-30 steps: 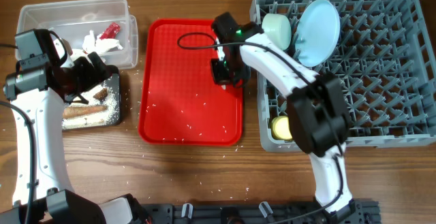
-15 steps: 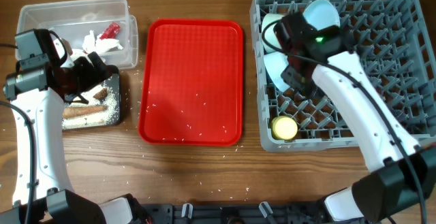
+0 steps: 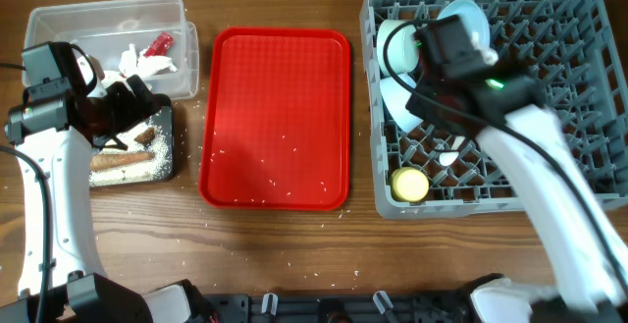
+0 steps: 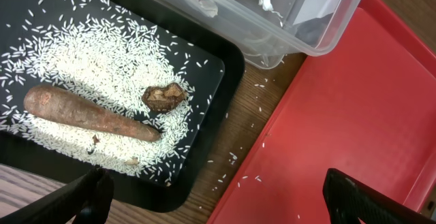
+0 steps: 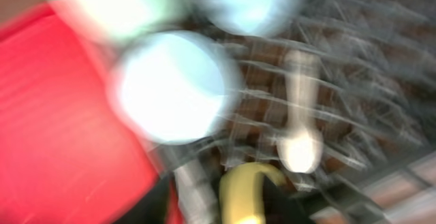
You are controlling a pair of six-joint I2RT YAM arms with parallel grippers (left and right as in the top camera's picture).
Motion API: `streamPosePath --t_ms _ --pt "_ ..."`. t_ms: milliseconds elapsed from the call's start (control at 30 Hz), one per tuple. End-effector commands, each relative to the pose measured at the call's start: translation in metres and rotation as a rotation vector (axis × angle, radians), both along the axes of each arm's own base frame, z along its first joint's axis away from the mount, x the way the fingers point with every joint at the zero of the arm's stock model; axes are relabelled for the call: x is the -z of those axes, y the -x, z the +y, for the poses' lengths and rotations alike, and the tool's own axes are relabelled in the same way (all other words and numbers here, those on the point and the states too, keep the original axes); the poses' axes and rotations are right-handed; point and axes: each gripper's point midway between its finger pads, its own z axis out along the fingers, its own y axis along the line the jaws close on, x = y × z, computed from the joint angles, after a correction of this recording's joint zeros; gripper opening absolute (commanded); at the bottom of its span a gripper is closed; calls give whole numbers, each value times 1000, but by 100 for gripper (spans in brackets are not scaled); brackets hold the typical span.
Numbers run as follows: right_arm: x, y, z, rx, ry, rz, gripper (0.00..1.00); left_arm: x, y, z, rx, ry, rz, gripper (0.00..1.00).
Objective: Sort waste into correct bins and load items into the dishwasher rack
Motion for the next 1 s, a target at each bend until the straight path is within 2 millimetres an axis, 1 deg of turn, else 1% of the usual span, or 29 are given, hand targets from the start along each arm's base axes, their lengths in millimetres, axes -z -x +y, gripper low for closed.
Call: streamPosePath --t_ms 0,67,100,167,233,300,333,400,467,500,533,567,600,633,667,700,767,867,933,967 --pt "-84 37 60 -503 -245 -220 100 -7 -2 2 7 -15 -21 100" --pt "-105 51 54 -511 -252 -292 100 -7 -2 2 7 -15 -21 100" --pt "-112 52 41 -472 -198 -335 100 -7 -2 2 7 -15 -21 100" --pt "-126 47 19 -394 -105 -422 100 -7 -2 2 7 -15 -21 100" --pt "-143 42 12 -410 -44 -529 100 -7 -2 2 7 -15 -21 100" --pt "-150 31 1 -357 6 -628 100 -7 -2 3 6 -15 -21 100" --pt "-149 21 -6 -326 15 -721 100 -7 -2 3 6 -15 -21 100" --pt "-131 12 -11 -371 37 -823 100 -7 -2 2 7 -15 -21 100" --pt "-101 12 -16 -421 10 -941 100 -7 -2 2 7 -15 -21 100" --pt "-80 18 -22 -428 -4 -994 100 -7 -2 3 6 -15 -21 100" --pt "-49 29 -34 -395 -2 -1042 100 -7 -2 3 6 -15 -21 100" --pt "-39 33 -38 -384 7 -1051 100 -7 -2 3 6 -15 -21 100" --pt "-11 46 -46 -359 26 -1069 100 -7 -2 2 7 -15 -21 100" --pt "1 50 -49 -347 34 -1073 100 -7 -2 2 7 -15 -21 100" --pt "20 55 -57 -311 58 -1073 100 -7 -2 3 6 -15 -21 100" --pt "31 60 -62 -284 78 -1084 100 -7 -2 2 7 -15 -21 100" --pt "45 64 -70 -243 106 -1096 100 -7 -2 2 7 -15 -21 100" --pt "63 67 -71 -235 110 -1085 100 -7 -2 2 7 -15 -21 100" --pt "69 69 -72 -236 111 -1062 100 -7 -2 2 7 -15 -21 100" --pt "66 70 -72 -232 114 -1077 100 -7 -2 3 7 -15 -21 100"
